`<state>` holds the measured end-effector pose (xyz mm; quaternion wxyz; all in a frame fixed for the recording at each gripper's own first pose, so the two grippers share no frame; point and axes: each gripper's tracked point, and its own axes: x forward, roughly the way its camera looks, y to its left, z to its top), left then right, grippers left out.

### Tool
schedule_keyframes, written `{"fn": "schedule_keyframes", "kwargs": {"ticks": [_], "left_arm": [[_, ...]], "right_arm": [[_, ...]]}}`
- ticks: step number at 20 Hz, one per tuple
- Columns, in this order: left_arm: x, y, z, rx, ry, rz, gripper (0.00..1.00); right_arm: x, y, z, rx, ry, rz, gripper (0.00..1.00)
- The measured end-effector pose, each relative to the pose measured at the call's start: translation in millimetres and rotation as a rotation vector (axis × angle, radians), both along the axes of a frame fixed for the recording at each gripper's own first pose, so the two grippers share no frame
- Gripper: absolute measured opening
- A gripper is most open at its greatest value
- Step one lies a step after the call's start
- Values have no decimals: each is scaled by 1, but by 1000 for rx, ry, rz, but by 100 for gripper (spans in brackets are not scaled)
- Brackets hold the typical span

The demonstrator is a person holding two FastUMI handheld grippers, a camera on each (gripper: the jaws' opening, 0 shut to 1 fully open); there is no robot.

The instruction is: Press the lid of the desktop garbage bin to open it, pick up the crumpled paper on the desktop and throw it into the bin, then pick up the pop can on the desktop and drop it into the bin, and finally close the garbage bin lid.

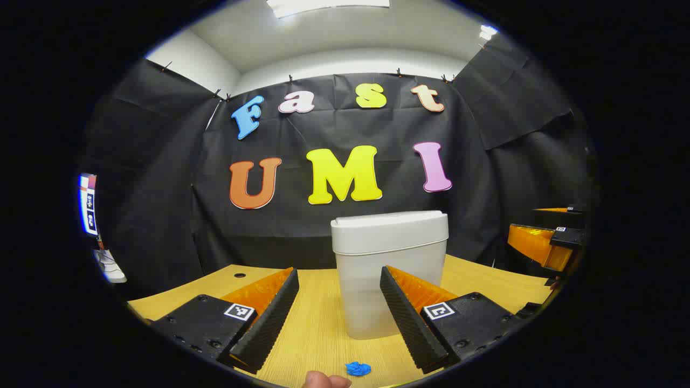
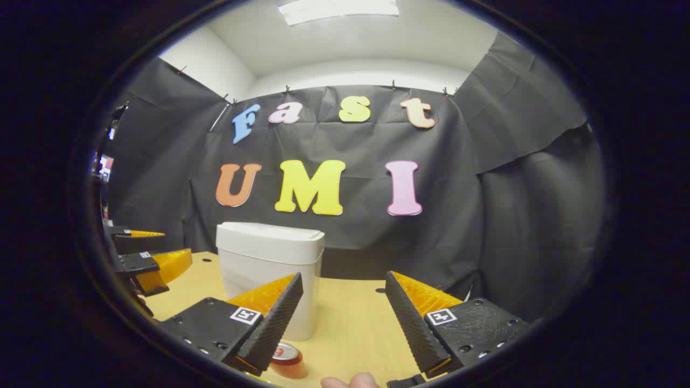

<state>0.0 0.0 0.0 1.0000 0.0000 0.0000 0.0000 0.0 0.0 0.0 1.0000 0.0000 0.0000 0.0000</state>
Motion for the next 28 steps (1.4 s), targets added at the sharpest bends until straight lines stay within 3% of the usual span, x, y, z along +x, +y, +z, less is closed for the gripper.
{"fn": "schedule_keyframes", "kwargs": {"ticks": [9,11,20,23,28], "left_arm": [[-3,-4,-2,23,11,-11,98],[-4,-3,0,14,7,-7,98],[-3,9,1,-31,16,35,98],[-3,16,-2,-41,11,56,98],[-2,26,-8,-33,28,80,98]], "right_arm": [[2,22,-4,42,20,69,95],[3,24,-8,48,33,70,98],[11,24,-6,55,56,84,95],[22,26,11,34,54,99,95],[54,46,54,54,74,197,95]]}}
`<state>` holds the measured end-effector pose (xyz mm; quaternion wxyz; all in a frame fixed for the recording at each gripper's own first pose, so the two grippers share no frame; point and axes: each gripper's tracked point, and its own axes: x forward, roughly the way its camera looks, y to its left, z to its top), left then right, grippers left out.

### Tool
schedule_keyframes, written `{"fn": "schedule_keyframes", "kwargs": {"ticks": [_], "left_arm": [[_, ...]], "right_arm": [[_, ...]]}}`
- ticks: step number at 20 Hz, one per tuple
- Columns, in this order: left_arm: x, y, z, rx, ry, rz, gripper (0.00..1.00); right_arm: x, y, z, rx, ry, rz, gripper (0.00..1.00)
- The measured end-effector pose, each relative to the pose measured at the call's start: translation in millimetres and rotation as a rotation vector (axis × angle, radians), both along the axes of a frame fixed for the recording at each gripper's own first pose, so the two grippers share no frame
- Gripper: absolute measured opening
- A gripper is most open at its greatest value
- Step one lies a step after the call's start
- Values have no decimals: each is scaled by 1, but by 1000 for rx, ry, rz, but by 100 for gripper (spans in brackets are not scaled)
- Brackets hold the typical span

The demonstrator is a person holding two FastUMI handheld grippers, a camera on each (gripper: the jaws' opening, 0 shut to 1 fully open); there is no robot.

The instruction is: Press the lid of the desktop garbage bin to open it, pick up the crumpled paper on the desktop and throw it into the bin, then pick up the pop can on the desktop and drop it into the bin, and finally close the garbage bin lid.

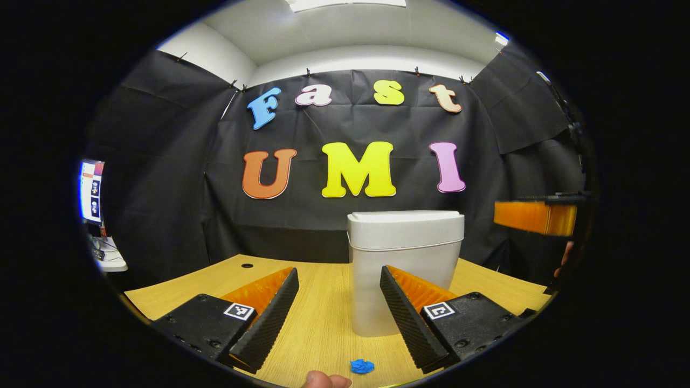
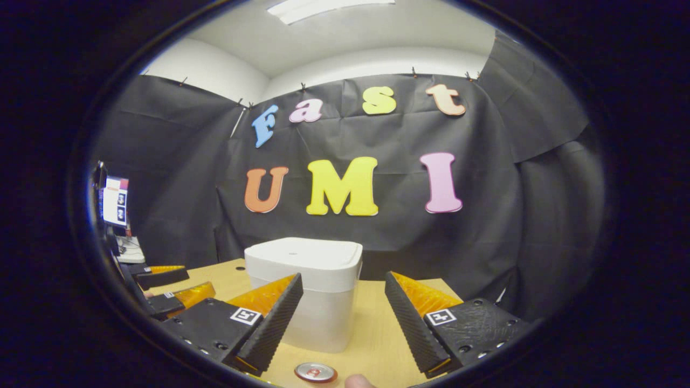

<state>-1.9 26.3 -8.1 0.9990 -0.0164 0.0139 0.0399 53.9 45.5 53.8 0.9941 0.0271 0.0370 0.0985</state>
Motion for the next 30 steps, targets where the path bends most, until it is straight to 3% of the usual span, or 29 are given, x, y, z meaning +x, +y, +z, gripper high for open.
{"fn": "schedule_keyframes", "kwargs": {"ticks": [1,4,5,8,9,11,17,23,26,29,30], "left_arm": [[1,1,0,2,-1,3,98],[1,4,-2,-5,5,-2,98],[2,6,-1,-5,5,0,98],[2,12,-1,-10,3,10,98],[2,13,-1,-13,4,11,98],[1,17,0,-11,4,16,98],[2,27,-6,-15,12,36,98],[5,24,-10,-30,34,22,98],[2,21,-8,-13,24,24,98],[3,18,-4,-34,18,12,98],[3,17,-6,-38,21,12,98]], "right_arm": [[13,0,11,-5,-2,1,95],[48,6,39,-34,-4,17,61],[57,11,44,-42,10,34,66],[97,30,27,-13,99,60,12],[104,34,15,-17,149,71,12],[119,40,2,25,221,91,0],[138,56,-19,-14,282,135,0],[131,62,-34,-70,361,191,1],[133,59,-14,-52,284,176,1],[128,43,15,-21,188,108,0],[124,38,34,-10,134,86,23]]}}
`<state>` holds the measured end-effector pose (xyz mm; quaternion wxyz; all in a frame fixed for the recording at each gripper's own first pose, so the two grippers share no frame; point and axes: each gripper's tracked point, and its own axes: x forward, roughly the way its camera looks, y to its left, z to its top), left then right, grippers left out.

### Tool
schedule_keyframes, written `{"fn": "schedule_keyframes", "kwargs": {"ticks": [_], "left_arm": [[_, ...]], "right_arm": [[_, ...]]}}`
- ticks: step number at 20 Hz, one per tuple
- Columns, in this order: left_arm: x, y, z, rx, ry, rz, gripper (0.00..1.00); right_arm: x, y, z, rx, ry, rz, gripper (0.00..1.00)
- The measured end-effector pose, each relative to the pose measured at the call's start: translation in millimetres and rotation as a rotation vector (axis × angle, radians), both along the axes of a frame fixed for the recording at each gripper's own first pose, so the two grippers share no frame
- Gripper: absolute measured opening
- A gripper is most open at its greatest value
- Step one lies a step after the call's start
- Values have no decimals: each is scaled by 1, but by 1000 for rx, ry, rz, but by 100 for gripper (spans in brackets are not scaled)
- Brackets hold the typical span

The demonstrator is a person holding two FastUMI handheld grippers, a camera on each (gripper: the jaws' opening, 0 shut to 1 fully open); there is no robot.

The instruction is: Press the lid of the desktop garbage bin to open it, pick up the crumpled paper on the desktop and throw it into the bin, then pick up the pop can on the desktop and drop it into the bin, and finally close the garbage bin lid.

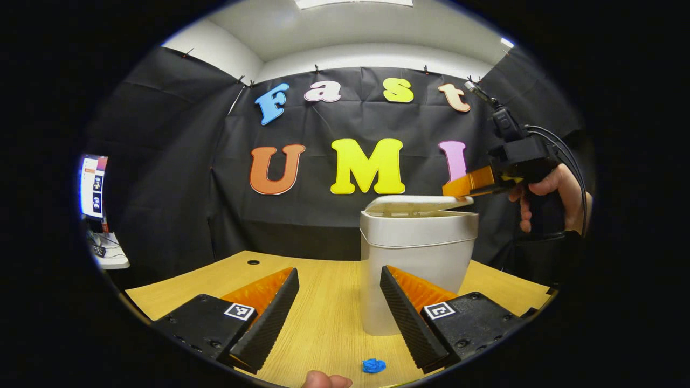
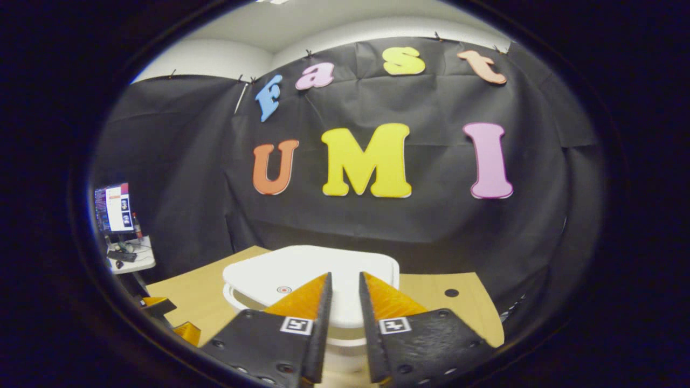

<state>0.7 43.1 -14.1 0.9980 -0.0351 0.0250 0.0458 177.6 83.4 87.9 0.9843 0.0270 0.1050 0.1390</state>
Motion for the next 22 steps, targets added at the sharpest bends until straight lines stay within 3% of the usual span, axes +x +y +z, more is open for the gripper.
{"fn": "schedule_keyframes", "kwargs": {"ticks": [1,2,4,12,15,19,20,21,22], "left_arm": [[1,0,0,-2,2,3,98],[1,0,-1,-3,2,2,98],[2,-1,-2,-2,2,-1,98],[-3,-1,4,1,-16,17,98],[-2,-3,1,3,-15,13,98],[-2,-7,2,-4,-14,11,98],[-3,-10,1,-5,-15,7,98],[-4,-15,1,-6,-16,1,98],[-4,-20,1,-5,-19,-5,98]], "right_arm": [[-6,-6,15,14,-49,-16,46],[-12,-12,22,18,-83,-29,75],[-25,-24,28,1,-127,-43,98],[-63,-49,7,-35,-173,-111,97],[-78,-58,-14,-40,-137,-117,98],[-91,-76,-28,-19,-104,-152,77],[-92,-79,-32,-14,-101,-152,60],[-96,-81,-36,-12,-95,-152,54],[-99,-82,-44,-11,-87,-149,37]]}}
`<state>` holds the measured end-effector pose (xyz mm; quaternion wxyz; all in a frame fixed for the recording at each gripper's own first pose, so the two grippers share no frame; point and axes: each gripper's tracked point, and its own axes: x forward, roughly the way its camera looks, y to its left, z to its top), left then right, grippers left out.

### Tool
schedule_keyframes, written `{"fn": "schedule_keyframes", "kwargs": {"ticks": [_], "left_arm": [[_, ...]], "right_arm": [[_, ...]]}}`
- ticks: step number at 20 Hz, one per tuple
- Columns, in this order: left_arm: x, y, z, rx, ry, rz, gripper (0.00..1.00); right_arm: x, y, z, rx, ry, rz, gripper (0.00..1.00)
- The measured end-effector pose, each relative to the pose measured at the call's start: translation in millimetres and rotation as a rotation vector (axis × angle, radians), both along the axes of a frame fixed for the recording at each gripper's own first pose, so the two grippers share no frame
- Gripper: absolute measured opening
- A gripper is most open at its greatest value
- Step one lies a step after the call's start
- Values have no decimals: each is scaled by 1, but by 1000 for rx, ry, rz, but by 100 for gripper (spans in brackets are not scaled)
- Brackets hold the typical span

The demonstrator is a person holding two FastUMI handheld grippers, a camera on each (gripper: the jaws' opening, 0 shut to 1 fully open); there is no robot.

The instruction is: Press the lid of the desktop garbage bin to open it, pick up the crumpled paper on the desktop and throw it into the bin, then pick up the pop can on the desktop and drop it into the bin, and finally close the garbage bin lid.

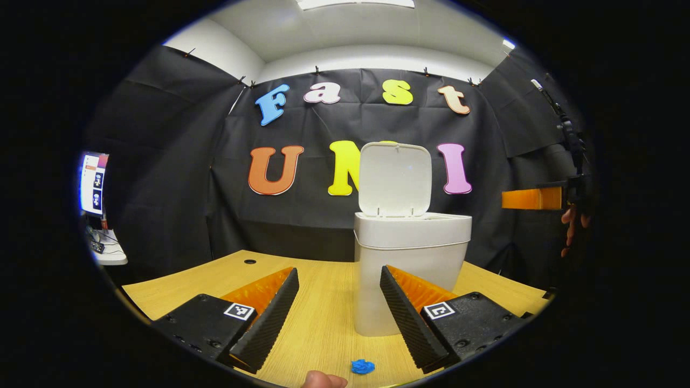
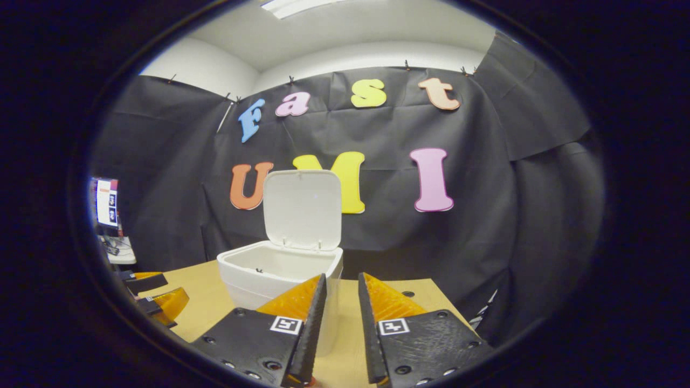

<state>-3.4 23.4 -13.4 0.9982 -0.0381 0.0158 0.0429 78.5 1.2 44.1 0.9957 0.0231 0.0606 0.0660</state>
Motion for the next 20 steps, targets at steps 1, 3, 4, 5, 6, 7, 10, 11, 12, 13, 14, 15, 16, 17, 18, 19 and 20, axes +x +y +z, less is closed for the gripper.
{"fn": "schedule_keyframes", "kwargs": {"ticks": [1,3,4,5,6,7,10,11,12,13,14,15,16,17,18,19,20], "left_arm": [[-2,-5,-1,0,0,-7,98],[-6,-17,-8,-10,0,-32,98],[-11,-22,-17,-21,12,-48,98],[-16,-24,-27,-34,31,-57,98],[-20,-22,-40,-47,57,-58,98],[-25,-19,-56,-59,92,-54,98],[-36,-10,-98,-89,210,-38,98],[-39,-10,-108,-95,233,-32,98],[-41,-11,-114,-97,249,-30,98],[-41,-12,-120,-96,263,-32,98],[-40,-15,-125,-91,276,-37,98],[-39,-18,-130,-86,290,-44,98],[-38,-20,-134,-79,305,-55,98],[-37,-25,-141,-71,325,-64,98],[-35,-29,-147,-59,336,-74,98],[-33,-33,-154,-47,355,-84,98],[-33,-36,-163,-37,379,-91,98]], "right_arm": [[-4,-3,-6,5,9,1,35],[-13,-7,-23,14,25,0,35],[-16,-11,-32,14,33,-7,35],[-19,-12,-42,19,43,-8,35],[-26,-11,-51,24,56,-2,35],[-32,-9,-60,26,65,8,35],[-47,-13,-78,8,64,6,43],[-49,-11,-81,2,63,17,43],[-53,-8,-87,-5,69,21,48],[-60,-10,-87,-3,69,29,44],[-58,-8,-93,4,78,35,29],[-63,-5,-97,-5,83,58,12],[-64,-11,-103,-10,85,33,19],[-65,-12,-109,-9,90,39,0],[-70,-10,-115,-5,101,42,0],[-71,-11,-119,-1,105,39,0],[-74,-15,-124,1,110,28,0]]}}
